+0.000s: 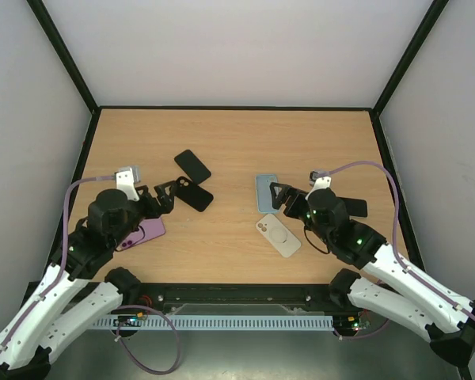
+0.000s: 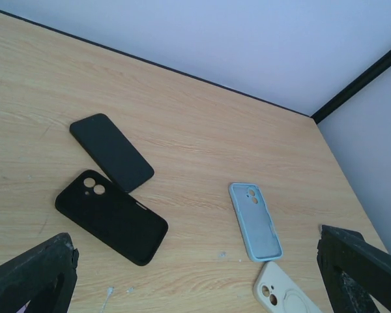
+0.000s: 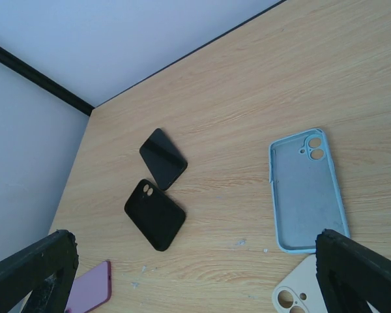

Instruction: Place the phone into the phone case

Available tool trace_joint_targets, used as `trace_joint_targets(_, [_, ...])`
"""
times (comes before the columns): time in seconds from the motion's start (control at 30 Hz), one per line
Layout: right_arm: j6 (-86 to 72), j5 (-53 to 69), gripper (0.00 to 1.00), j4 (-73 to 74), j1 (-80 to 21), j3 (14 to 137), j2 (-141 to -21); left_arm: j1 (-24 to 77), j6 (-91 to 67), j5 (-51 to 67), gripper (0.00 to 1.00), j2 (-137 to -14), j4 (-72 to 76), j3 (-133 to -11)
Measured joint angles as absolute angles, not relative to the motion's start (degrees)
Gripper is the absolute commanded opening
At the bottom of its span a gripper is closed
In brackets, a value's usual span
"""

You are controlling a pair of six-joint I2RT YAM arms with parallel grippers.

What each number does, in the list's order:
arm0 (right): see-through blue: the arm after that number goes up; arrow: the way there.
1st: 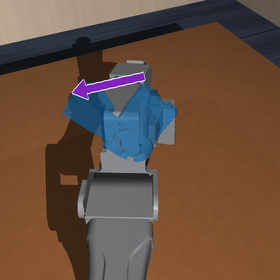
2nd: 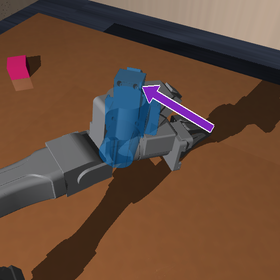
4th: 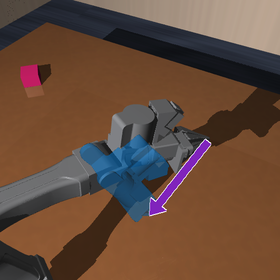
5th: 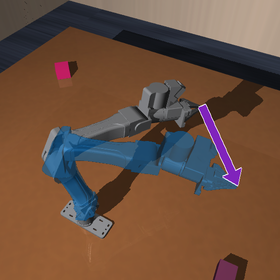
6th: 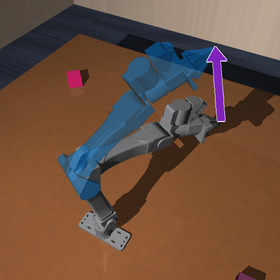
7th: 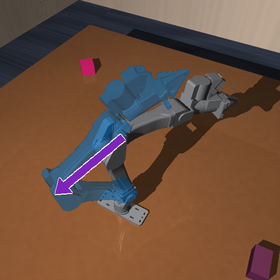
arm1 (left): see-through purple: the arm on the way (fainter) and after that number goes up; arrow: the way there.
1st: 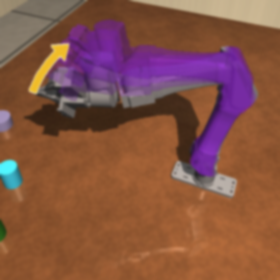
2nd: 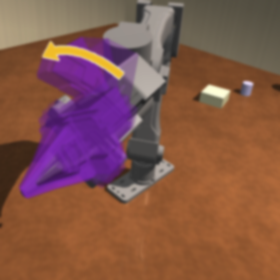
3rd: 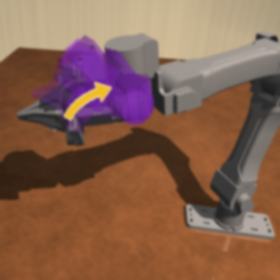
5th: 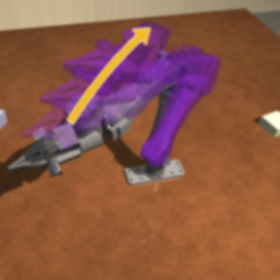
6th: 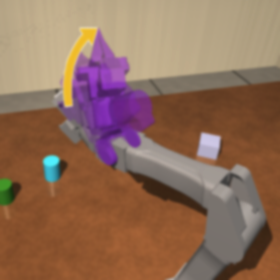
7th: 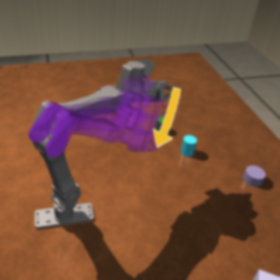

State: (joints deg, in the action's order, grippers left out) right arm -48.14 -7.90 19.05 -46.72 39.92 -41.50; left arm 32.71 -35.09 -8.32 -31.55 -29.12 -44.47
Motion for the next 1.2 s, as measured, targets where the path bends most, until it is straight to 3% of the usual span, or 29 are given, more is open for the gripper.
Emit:
trace_joint_targets(0.5, [-47.8,-6.5,0.98,18.7,-46.7,38.2,-38.2,29.1,-42.1,-20.2,1.0,-42.6,-30.8,-43.3])
trace_joint_targets(1.0, [-48.4,-7.6,1.0,20.3,-46.7,36.6,-44.5,-9.6,-54.3,-12.8,0.97,-58.6,-28.3,-33.6])
trace_joint_targets(1.2, [-50.0,-6.8,0.87,20.4,-46.7,34.4,-48.0,-17.0,-57.0,-6.3,0.99,-64.9,-30.4,-33.5])
